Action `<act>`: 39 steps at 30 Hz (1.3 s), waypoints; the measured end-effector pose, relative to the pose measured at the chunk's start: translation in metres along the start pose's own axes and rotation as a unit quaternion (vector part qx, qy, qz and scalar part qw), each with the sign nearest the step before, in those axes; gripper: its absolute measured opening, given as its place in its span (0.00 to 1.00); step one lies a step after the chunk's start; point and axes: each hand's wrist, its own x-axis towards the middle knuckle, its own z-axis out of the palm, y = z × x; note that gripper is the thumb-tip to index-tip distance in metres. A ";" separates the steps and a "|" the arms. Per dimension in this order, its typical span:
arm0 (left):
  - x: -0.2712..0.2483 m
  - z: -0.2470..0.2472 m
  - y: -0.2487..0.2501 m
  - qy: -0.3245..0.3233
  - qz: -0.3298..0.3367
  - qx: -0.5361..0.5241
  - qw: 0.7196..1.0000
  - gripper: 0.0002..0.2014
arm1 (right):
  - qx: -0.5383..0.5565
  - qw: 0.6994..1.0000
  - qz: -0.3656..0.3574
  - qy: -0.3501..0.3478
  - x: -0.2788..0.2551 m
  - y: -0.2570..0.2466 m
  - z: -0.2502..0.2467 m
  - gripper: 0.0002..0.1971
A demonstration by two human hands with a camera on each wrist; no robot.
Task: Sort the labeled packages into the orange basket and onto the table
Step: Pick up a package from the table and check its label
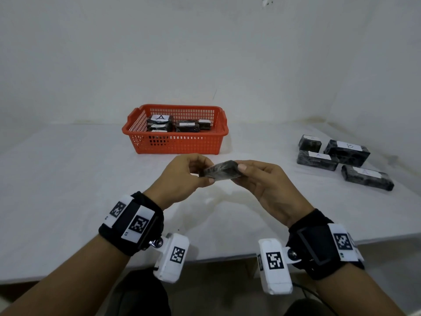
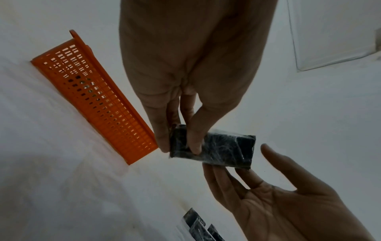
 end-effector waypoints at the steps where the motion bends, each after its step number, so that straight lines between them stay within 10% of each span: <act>1: 0.000 0.001 0.000 0.003 0.000 -0.004 1.000 0.10 | -0.005 1.000 -0.001 0.006 0.000 0.000 0.000 0.10; 24: -0.017 0.015 0.000 -0.131 0.006 -0.168 0.977 0.24 | -0.012 0.996 0.089 -0.021 -0.001 -0.009 -0.003 0.34; 39: -0.016 0.018 -0.005 -0.076 0.012 -0.174 0.982 0.30 | -0.059 0.997 0.042 0.018 0.000 0.002 -0.002 0.26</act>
